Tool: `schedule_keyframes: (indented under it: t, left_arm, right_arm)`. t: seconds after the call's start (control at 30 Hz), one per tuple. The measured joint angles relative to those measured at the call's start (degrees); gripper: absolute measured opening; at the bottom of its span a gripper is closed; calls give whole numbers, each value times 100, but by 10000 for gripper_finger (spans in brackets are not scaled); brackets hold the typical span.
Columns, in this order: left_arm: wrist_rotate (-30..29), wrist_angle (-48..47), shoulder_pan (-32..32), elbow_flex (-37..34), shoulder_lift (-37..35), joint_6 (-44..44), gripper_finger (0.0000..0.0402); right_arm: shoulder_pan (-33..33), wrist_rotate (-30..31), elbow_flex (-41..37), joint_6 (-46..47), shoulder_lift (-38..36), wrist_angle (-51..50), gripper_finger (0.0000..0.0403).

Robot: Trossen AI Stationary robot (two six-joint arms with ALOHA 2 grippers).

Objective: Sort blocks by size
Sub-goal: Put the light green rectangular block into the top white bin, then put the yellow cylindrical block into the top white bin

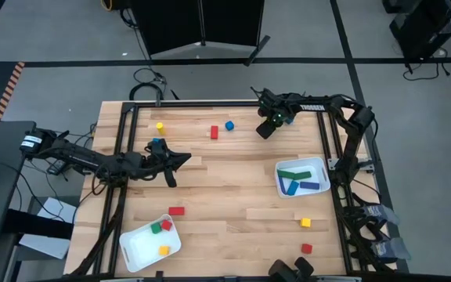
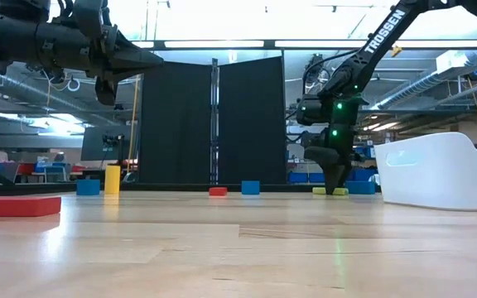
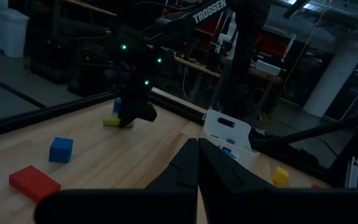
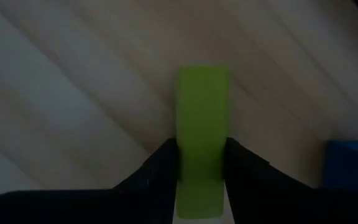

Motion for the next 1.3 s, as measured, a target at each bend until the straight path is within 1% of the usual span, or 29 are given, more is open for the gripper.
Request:
schedule_keyframes:
  t: [0.07,0.13,0.27,0.37,0.43,0.53,0.6,0.67,0.73,0.9,1.0,1.07,1.1,1.17,1.3]
  left_arm:
    - [0,0,0,0,0,-3,11]
    - [0,0,0,0,0,-16,10]
    - [0,-3,0,0,0,-22,11]
    - [0,-4,0,0,0,-85,10]
    - [0,-25,-2,0,0,-155,11]
    - [2,-138,0,0,0,-262,11]
    - [2,-175,0,-2,0,-292,11]
    - [2,-185,-1,-1,0,-295,11]
    - [2,-193,-1,-1,0,-299,11]
    - [2,-192,11,-1,0,-291,11]
    - [2,-192,81,0,0,-291,10]
    - [0,-192,135,-2,0,-303,11]
    - [2,-194,161,-2,0,-371,11]
    - [0,-230,217,-2,0,-556,11]
    - [0,-337,243,-2,2,-749,14]
  right_arm:
    - [15,-184,-5,-58,-23,-4,110]
    - [100,-243,-14,-121,-92,62,110]
    - [484,-408,-62,-195,-401,288,110]
    - [873,-489,-34,-263,-931,344,110]
    - [1185,-588,-41,-412,-1272,132,110]
    - [1842,-769,-57,-959,-1944,-100,110]
    - [2346,-869,-215,-1321,-2470,-279,110]
    - [2799,-833,-458,-1263,-2941,-566,110]
    - [3175,-655,-749,-779,-3448,-944,110]
    - [4033,279,-1744,1135,-4764,-1735,110]
    - [4390,713,-2326,2310,-5454,-1817,110]
    - [4515,762,-2690,2977,-5756,-1854,115]
    - [4558,787,-2838,3225,-5862,-1850,126]
    - [4624,845,-3062,3562,-6016,-1836,160]
    - [4684,980,-3231,3685,-6056,-1828,245]
